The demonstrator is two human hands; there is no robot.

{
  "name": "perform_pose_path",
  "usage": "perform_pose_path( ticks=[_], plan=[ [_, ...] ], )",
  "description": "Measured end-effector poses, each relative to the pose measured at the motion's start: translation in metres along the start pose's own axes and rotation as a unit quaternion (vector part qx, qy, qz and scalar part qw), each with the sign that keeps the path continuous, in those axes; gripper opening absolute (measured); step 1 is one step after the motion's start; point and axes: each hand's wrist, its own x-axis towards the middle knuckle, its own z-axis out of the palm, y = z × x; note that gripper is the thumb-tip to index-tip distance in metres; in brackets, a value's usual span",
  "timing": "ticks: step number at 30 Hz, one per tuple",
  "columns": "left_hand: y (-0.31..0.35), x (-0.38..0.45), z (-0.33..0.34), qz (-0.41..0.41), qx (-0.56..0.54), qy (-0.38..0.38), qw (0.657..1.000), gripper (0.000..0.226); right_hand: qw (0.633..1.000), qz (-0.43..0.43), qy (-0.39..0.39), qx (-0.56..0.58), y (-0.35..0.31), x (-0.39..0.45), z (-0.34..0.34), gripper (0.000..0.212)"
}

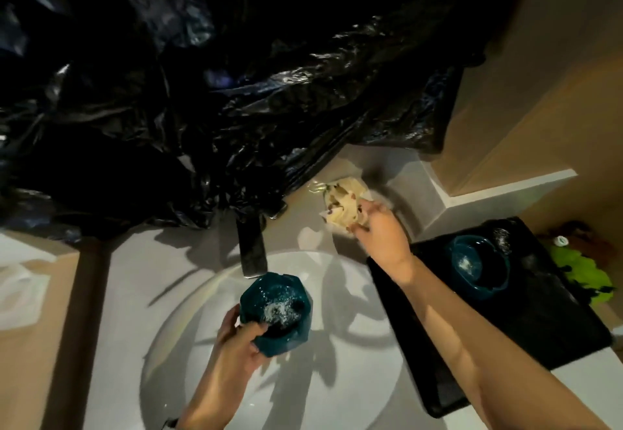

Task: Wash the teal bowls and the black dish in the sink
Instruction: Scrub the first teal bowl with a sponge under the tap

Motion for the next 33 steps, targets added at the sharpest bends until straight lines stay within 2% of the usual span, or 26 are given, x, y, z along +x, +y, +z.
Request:
perform_pose_path(
  ticks=[2, 4, 6, 9, 12, 15, 18, 20, 23, 24, 25, 27, 30, 32, 33],
  plan=[
    [0.001, 0.005, -0.01, -0.007, -0.013, 0.003, 1.0, 0.072, 0.995, 0.023, -0.014, -0.1, -0.004, 0.019, 0.018, 0.057],
    [0.002, 0.007, -0.016, -0.008, -0.007, 0.005, 1.0, 0.075, 0.983, 0.008, -0.011, -0.185, -0.007, 0.021, 0.029, 0.041],
    [0.002, 0.006, -0.02, -0.002, 0.007, 0.002, 1.0, 0.076, 0.982, -0.011, 0.002, -0.19, -0.009, 0.013, 0.031, 0.023],
    [0.002, 0.006, -0.024, 0.004, 0.016, 0.01, 1.0, 0.063, 0.996, -0.018, 0.075, -0.041, -0.015, -0.007, 0.023, 0.013],
    [0.003, 0.001, -0.028, 0.012, 0.025, 0.02, 0.999, 0.055, 0.978, 0.008, 0.127, 0.163, -0.039, -0.034, -0.001, 0.004],
    [0.006, -0.008, -0.031, 0.036, 0.035, 0.006, 0.999, 0.054, 0.941, 0.088, 0.088, 0.315, -0.073, -0.049, -0.026, 0.011],
    [0.011, -0.014, -0.034, 0.064, 0.045, -0.002, 0.997, 0.053, 0.891, 0.16, -0.009, 0.425, -0.097, -0.044, -0.029, 0.008],
    [0.015, -0.015, -0.037, 0.077, 0.044, -0.004, 0.996, 0.05, 0.872, 0.196, -0.081, 0.442, -0.112, -0.038, -0.021, 0.014],
    [0.02, -0.018, -0.042, 0.104, 0.06, -0.025, 0.992, 0.05, 0.868, 0.173, -0.184, 0.428, -0.14, -0.032, -0.015, 0.055],
    [0.02, -0.019, -0.043, 0.11, 0.063, -0.032, 0.991, 0.054, 0.865, 0.157, -0.199, 0.432, -0.149, -0.032, -0.015, 0.06],
    [0.021, -0.019, -0.045, 0.11, 0.064, -0.036, 0.991, 0.06, 0.862, 0.139, -0.204, 0.442, -0.156, -0.032, -0.014, 0.054],
    [0.02, -0.017, -0.048, 0.104, 0.061, -0.035, 0.992, 0.069, 0.873, 0.107, -0.177, 0.441, -0.163, -0.031, -0.012, 0.026],
    [0.02, -0.013, -0.051, 0.108, 0.053, -0.035, 0.992, 0.069, 0.871, 0.107, -0.115, 0.465, -0.18, -0.026, -0.014, 0.039],
    [0.021, -0.009, -0.051, 0.112, 0.052, -0.042, 0.992, 0.072, 0.861, 0.139, -0.103, 0.478, -0.19, -0.018, -0.022, 0.034],
    [0.022, -0.008, -0.05, 0.112, 0.051, -0.046, 0.991, 0.077, 0.865, 0.141, -0.121, 0.466, -0.191, -0.015, -0.025, 0.03]
  ],
)
